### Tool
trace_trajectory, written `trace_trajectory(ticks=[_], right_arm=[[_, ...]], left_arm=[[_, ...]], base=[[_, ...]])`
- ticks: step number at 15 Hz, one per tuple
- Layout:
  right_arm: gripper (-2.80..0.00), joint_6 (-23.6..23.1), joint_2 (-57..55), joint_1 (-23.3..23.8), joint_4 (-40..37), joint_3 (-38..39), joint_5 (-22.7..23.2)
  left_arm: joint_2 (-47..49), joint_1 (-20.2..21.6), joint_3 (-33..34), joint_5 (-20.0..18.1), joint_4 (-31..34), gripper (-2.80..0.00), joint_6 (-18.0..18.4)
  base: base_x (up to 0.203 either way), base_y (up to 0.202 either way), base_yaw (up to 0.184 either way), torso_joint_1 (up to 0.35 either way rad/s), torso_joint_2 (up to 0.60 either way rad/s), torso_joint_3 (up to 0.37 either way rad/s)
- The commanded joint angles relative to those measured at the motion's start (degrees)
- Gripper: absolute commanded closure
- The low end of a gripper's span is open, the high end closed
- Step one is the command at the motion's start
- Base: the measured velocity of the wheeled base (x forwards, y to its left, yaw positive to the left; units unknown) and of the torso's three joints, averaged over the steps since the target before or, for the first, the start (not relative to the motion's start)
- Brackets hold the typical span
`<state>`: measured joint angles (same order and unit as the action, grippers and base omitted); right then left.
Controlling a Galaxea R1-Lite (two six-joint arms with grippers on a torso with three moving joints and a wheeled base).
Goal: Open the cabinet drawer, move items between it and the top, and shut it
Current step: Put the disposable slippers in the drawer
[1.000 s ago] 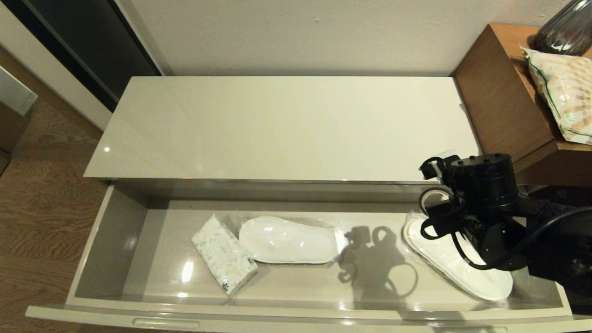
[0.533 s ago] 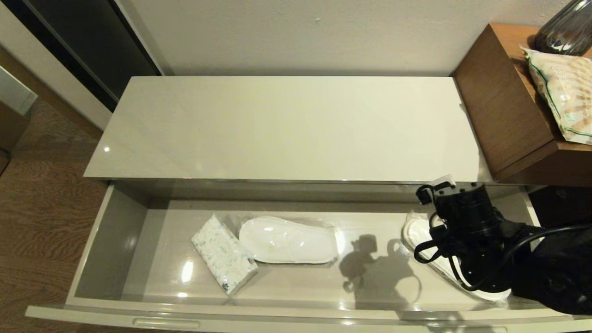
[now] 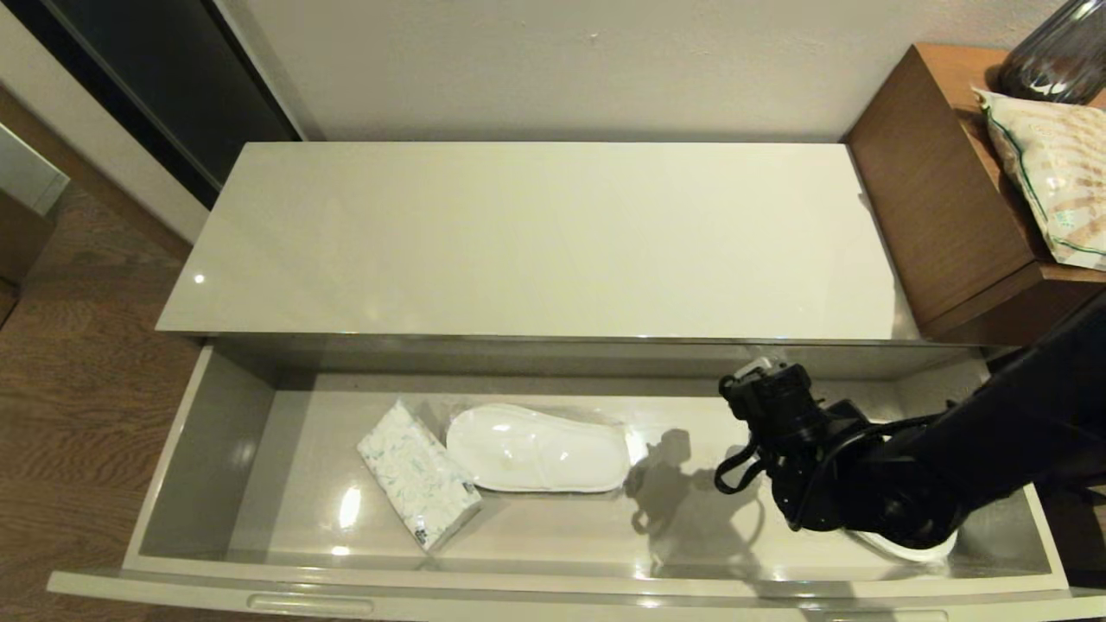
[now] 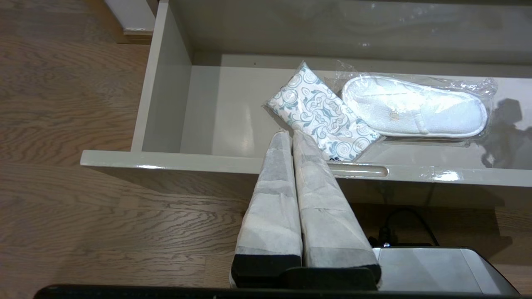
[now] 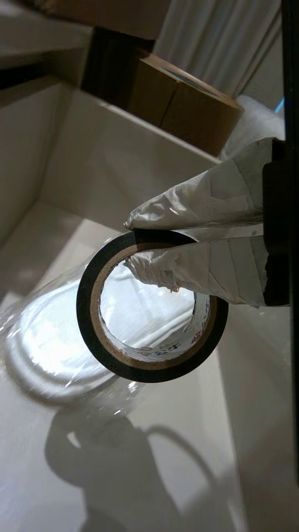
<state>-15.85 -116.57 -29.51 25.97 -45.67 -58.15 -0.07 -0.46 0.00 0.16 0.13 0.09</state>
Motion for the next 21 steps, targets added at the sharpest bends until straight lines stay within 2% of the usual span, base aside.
trace_trajectory(ticks=[1, 5, 6, 8, 12, 14, 16, 18, 21], right_arm=[[0.0, -0.81, -5.93, -0.26, -0.19, -3.28, -0.38], [0.0, -2.75, -5.78, -0.43, 0.41, -4.96, -0.18], [0.0, -2.54, -5.4, 0.04, 1.24, -7.19, 0.62], [0.0, -2.13, -4.6, 1.37, 8.31, -8.49, 4.86], [0.0, -0.05, -5.1, 1.7, 23.79, -2.45, 6.66], [0.0, 2.39, -5.43, 1.74, 25.72, -0.25, 7.19], [0.0, 5.34, -7.41, 1.81, 29.34, 6.0, 7.49], [0.0, 3.1, -8.29, 2.28, 34.49, 6.45, 7.85], [0.0, 2.35, -10.9, 3.02, 37.48, 7.24, 7.57]], left_arm=[[0.07, 0.02, 0.0, 0.02, 0.04, 0.0, 0.0], [0.07, 0.02, 0.0, 0.02, -0.05, 0.0, 0.0], [0.07, 0.02, 0.0, 0.02, 0.03, 0.0, 0.0], [0.07, 0.02, 0.0, 0.02, 0.04, 0.0, 0.0], [0.07, 0.02, 0.0, 0.02, 0.04, 0.0, 0.0], [0.07, 0.02, 0.0, 0.02, 0.04, 0.0, 0.0], [0.07, 0.02, 0.0, 0.02, 0.04, 0.0, 0.0], [0.07, 0.02, 0.0, 0.02, 0.04, 0.0, 0.0], [0.07, 0.02, 0.0, 0.02, 0.04, 0.0, 0.0]], base=[[0.0, 0.0, 0.0, 0.0, 0.0, 0.0], [0.0, 0.0, 0.0, 0.0, 0.0, 0.0], [0.0, 0.0, 0.0, 0.0, 0.0, 0.0], [0.0, 0.0, 0.0, 0.0, 0.0, 0.0], [0.0, 0.0, 0.0, 0.0, 0.0, 0.0], [0.0, 0.0, 0.0, 0.0, 0.0, 0.0], [0.0, 0.0, 0.0, 0.0, 0.0, 0.0], [0.0, 0.0, 0.0, 0.0, 0.0, 0.0], [0.0, 0.0, 0.0, 0.0, 0.0, 0.0]])
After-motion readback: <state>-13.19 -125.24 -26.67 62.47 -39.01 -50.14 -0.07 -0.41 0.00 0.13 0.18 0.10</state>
